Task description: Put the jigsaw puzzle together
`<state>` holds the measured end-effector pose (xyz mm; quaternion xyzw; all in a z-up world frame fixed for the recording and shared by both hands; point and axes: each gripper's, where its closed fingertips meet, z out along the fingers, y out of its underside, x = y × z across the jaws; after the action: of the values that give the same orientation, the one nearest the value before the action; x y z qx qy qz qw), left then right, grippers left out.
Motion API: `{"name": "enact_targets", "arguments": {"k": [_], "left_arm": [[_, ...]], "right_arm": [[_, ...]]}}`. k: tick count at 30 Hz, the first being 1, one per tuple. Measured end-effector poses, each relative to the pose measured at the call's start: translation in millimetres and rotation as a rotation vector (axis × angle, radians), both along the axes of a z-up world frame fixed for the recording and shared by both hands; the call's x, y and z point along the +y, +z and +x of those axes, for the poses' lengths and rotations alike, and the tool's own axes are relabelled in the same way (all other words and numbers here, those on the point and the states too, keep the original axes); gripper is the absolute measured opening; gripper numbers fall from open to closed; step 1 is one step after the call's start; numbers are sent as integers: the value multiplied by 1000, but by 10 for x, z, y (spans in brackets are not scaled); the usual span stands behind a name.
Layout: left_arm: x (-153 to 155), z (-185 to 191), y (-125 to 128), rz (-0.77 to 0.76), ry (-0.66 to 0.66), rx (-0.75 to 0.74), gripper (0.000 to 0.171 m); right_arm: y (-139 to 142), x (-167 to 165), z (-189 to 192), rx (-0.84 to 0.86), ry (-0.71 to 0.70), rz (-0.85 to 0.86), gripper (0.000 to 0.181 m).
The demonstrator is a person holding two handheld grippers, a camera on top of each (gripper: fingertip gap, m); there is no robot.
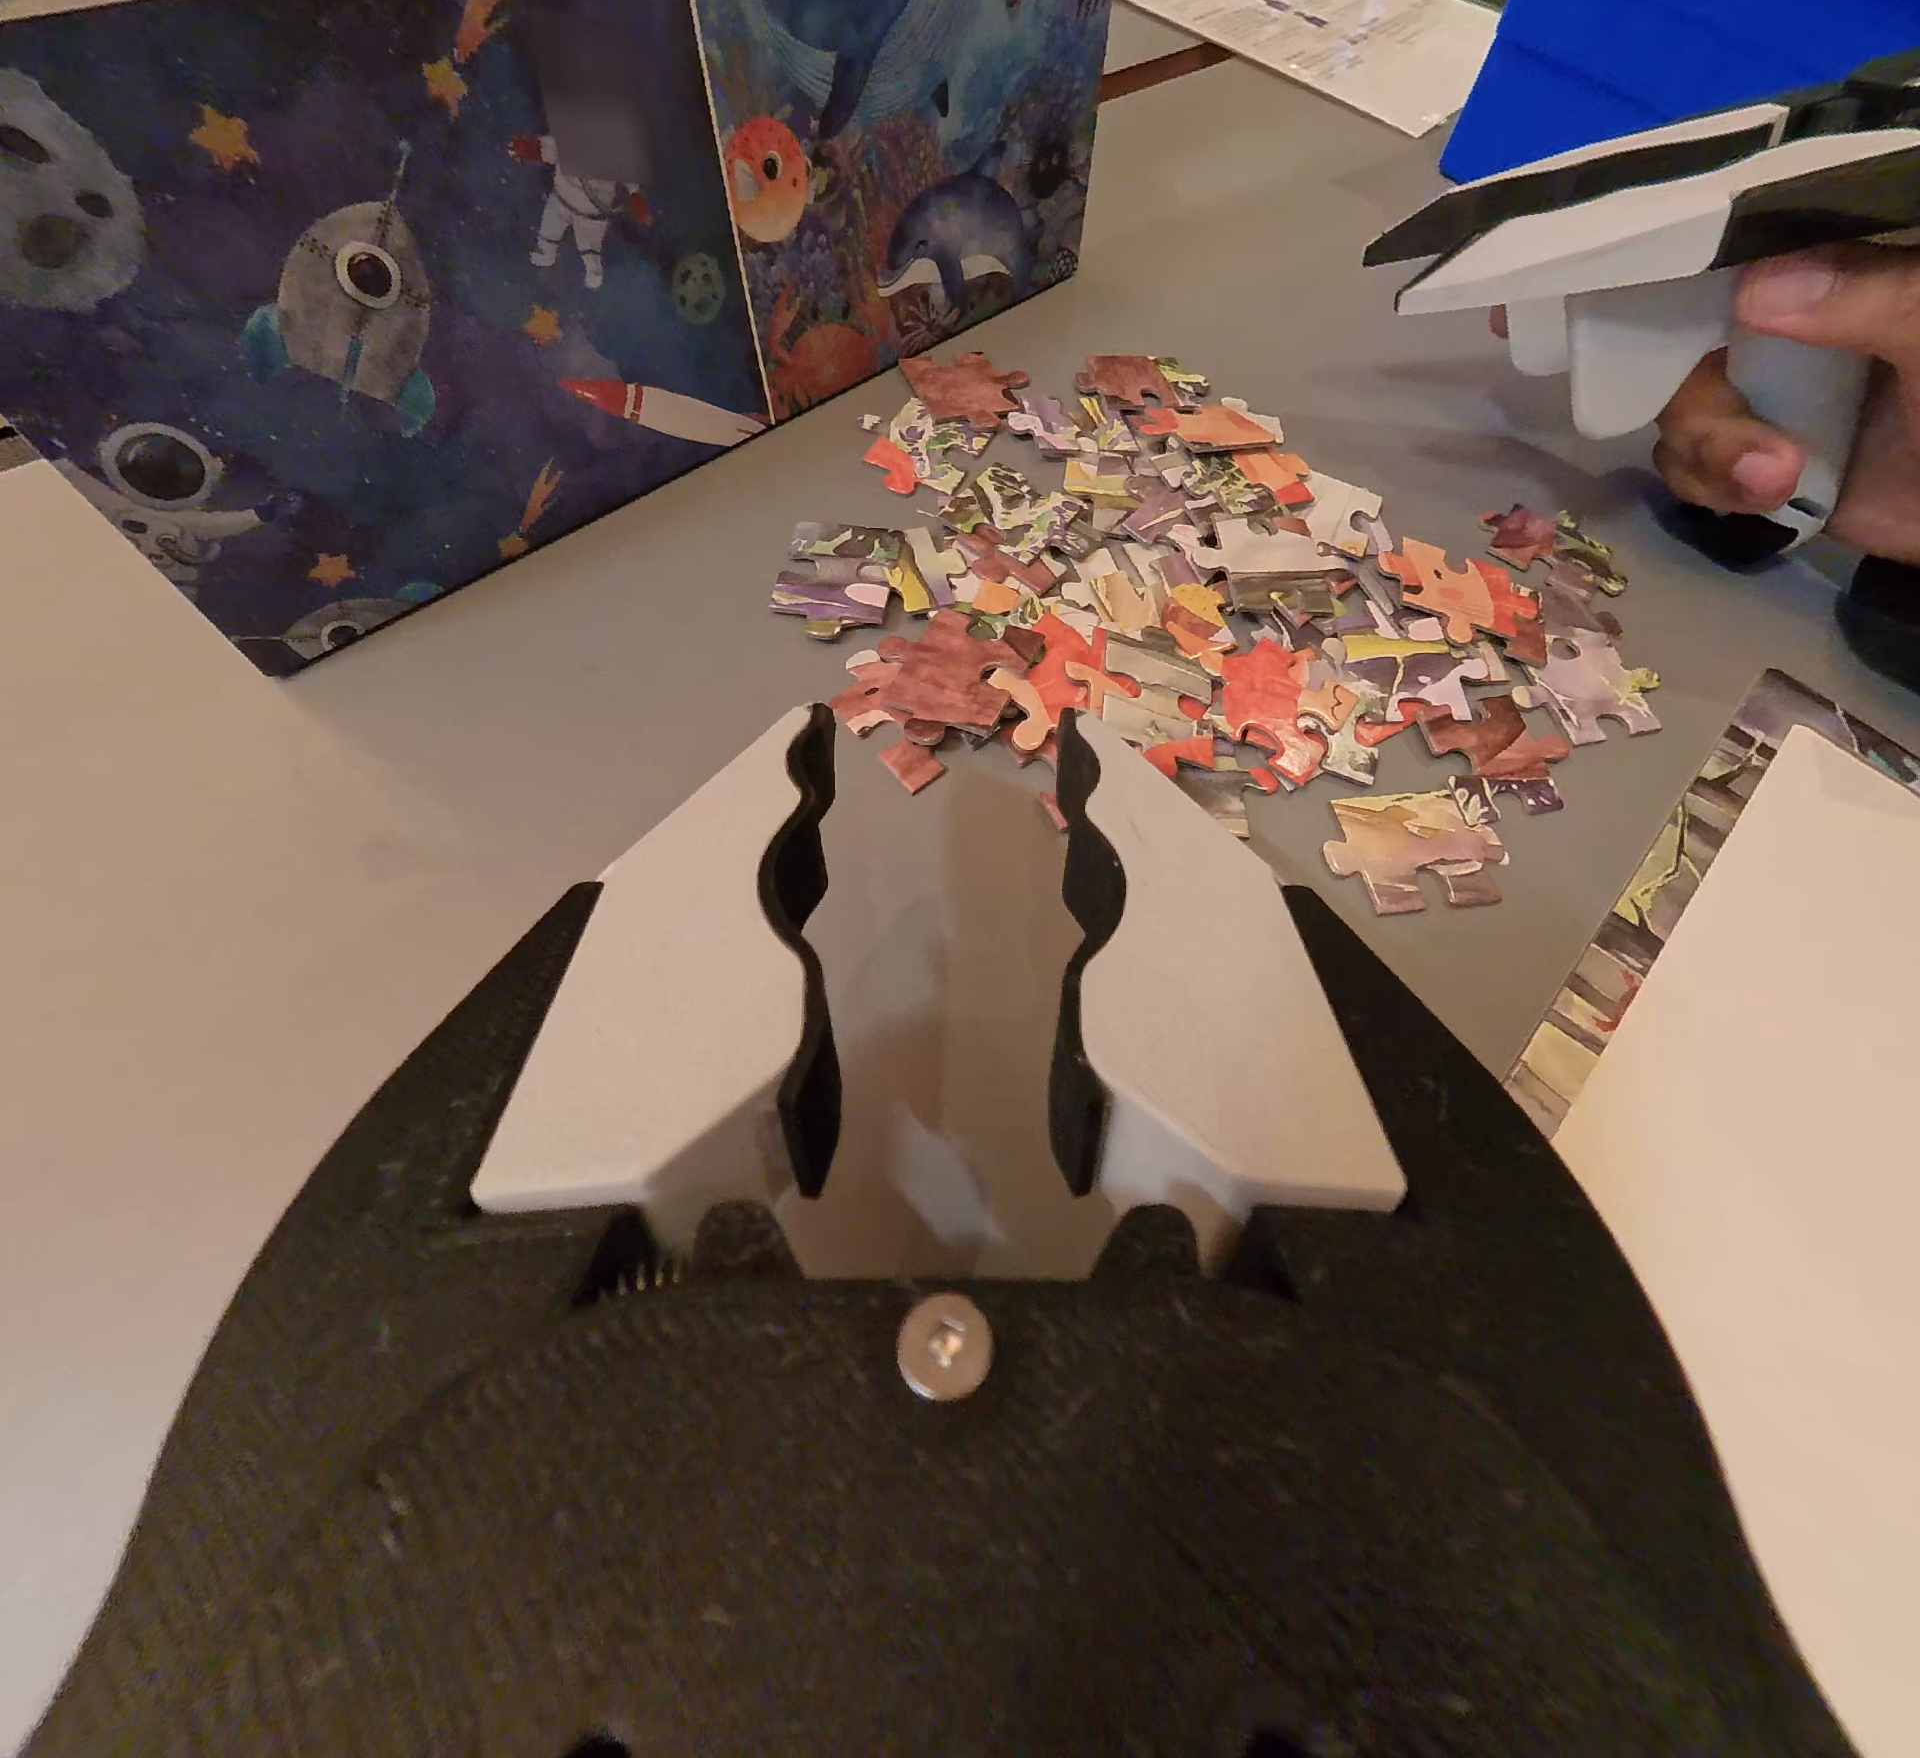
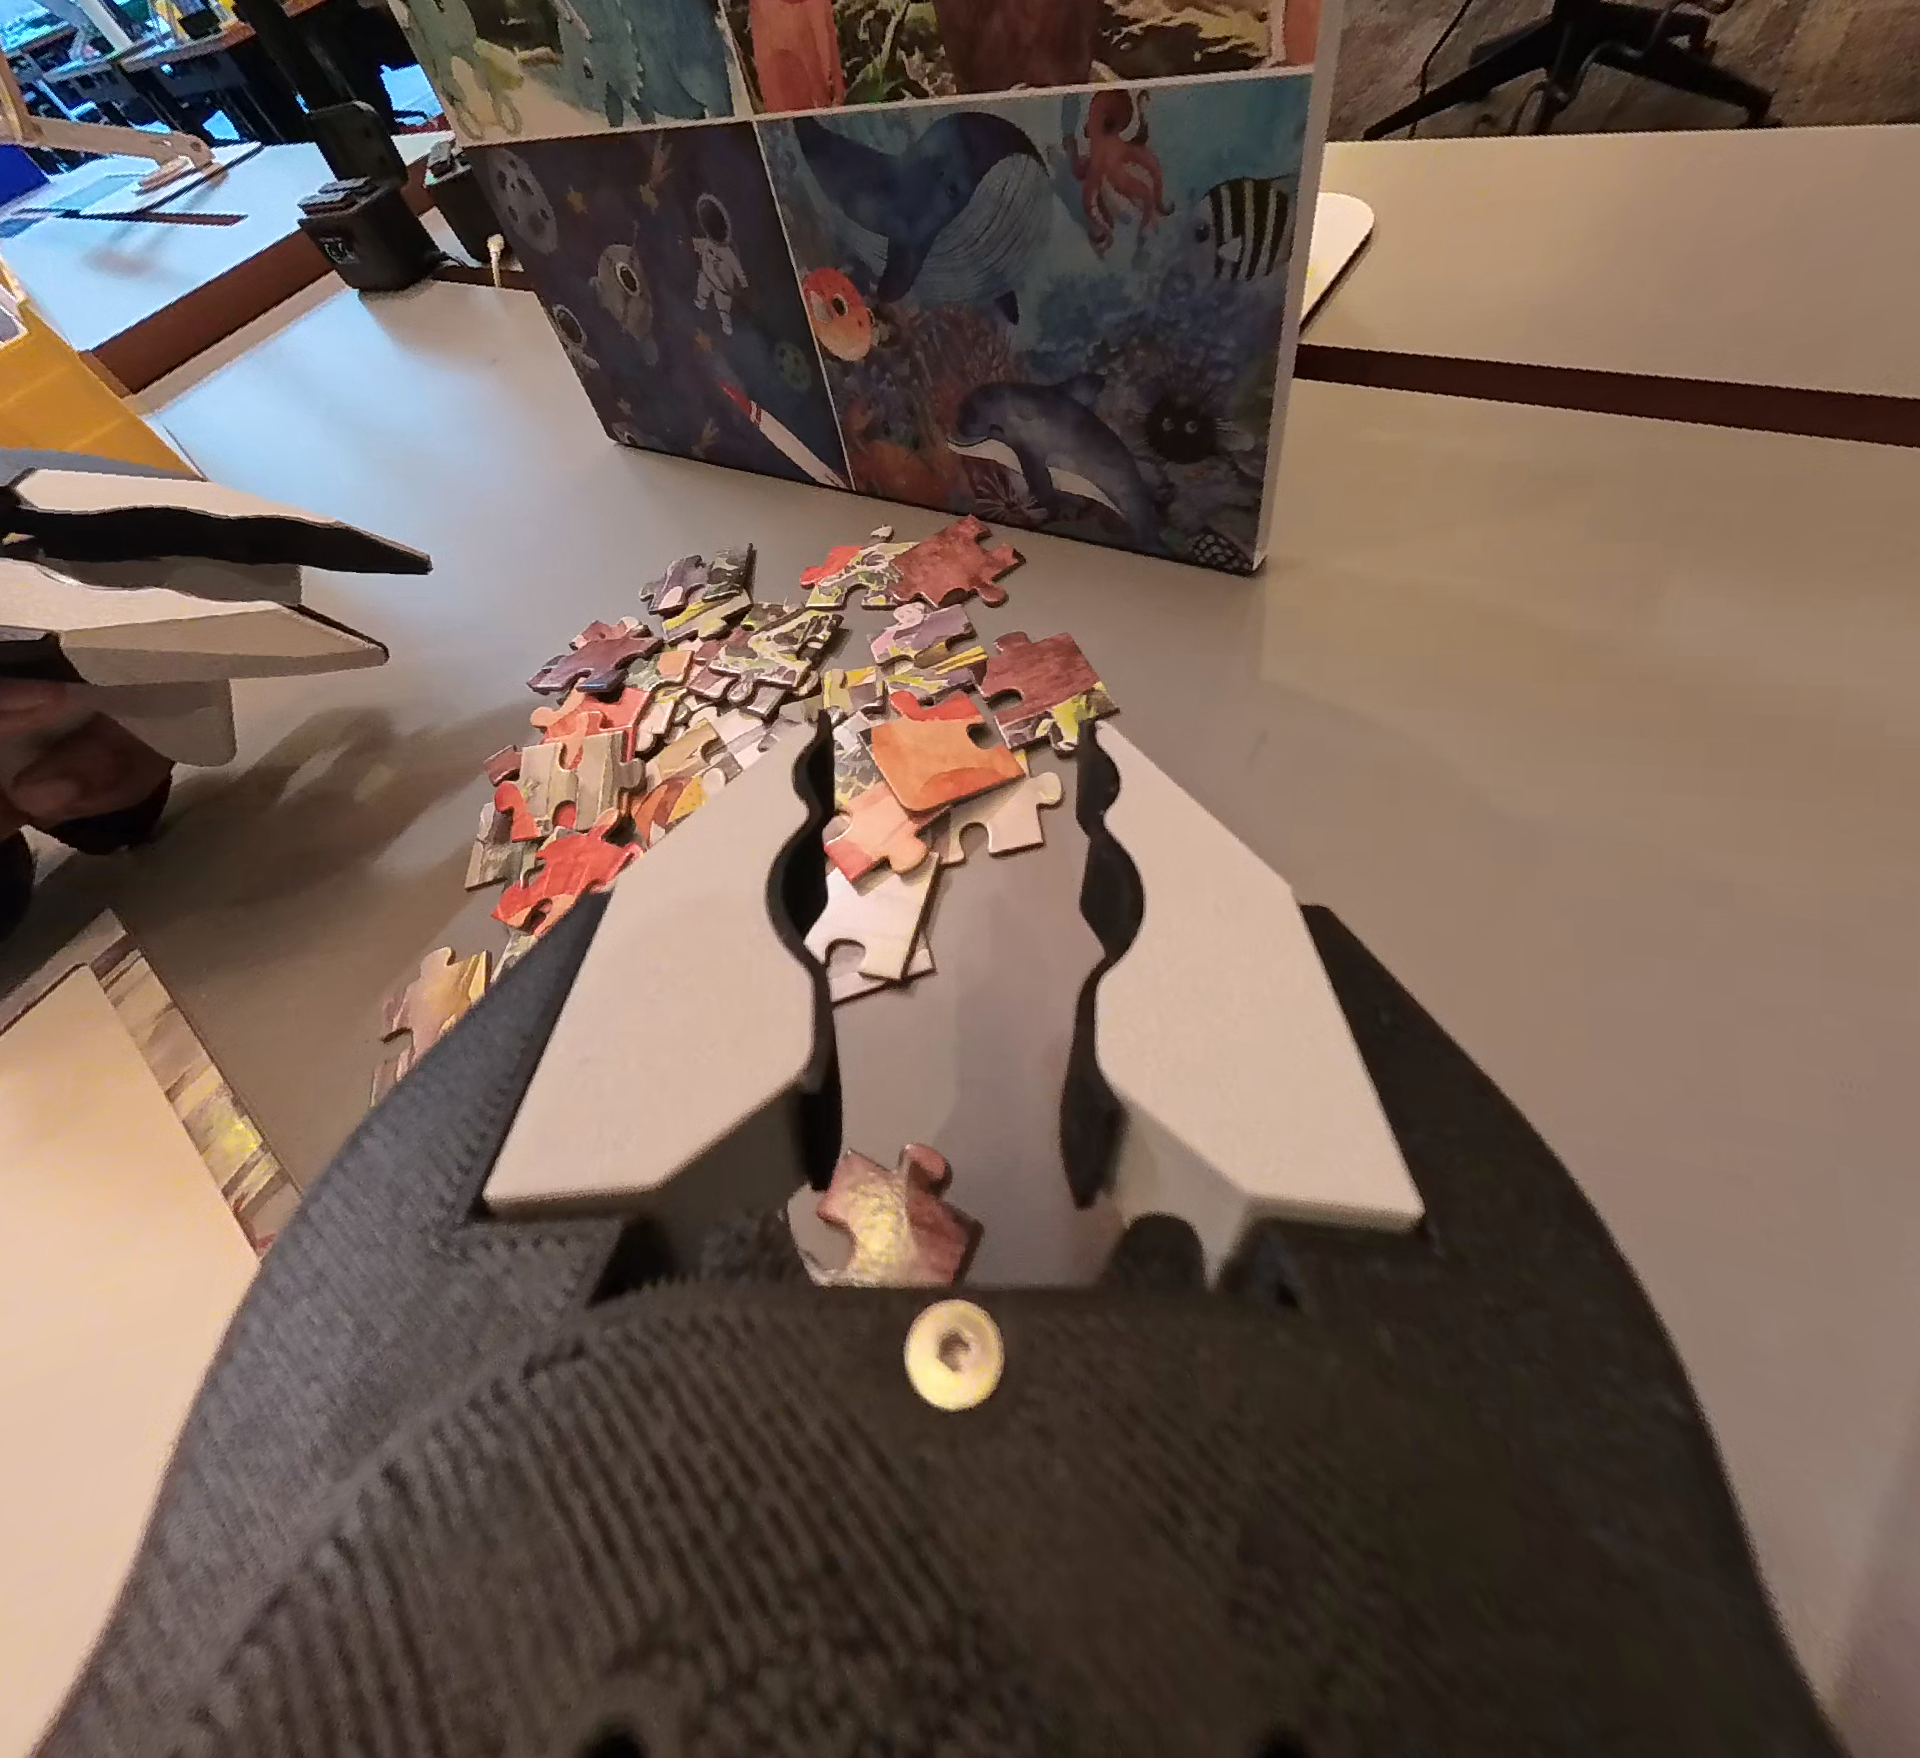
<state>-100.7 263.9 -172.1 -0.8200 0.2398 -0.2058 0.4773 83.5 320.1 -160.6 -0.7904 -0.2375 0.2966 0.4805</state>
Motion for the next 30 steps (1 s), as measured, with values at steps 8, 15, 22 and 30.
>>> {"name": "enact_targets", "arguments": {"k": [8,15,22,30], "left_arm": [[4,-5,-4,-9,1,-10,42],[-8,16,-20,-2,-7,20,42],[-7,9,-32,-13,-6,18,42],[-12,20,-47,-14,-10,32,42]], "right_arm": [[-13,-6,-17,-13,5,2,45],[-23,-17,-39,-40,10,15,45],[-16,-40,-36,-27,31,-14,44],[-31,-166,-88,-103,113,-35,41]]}}
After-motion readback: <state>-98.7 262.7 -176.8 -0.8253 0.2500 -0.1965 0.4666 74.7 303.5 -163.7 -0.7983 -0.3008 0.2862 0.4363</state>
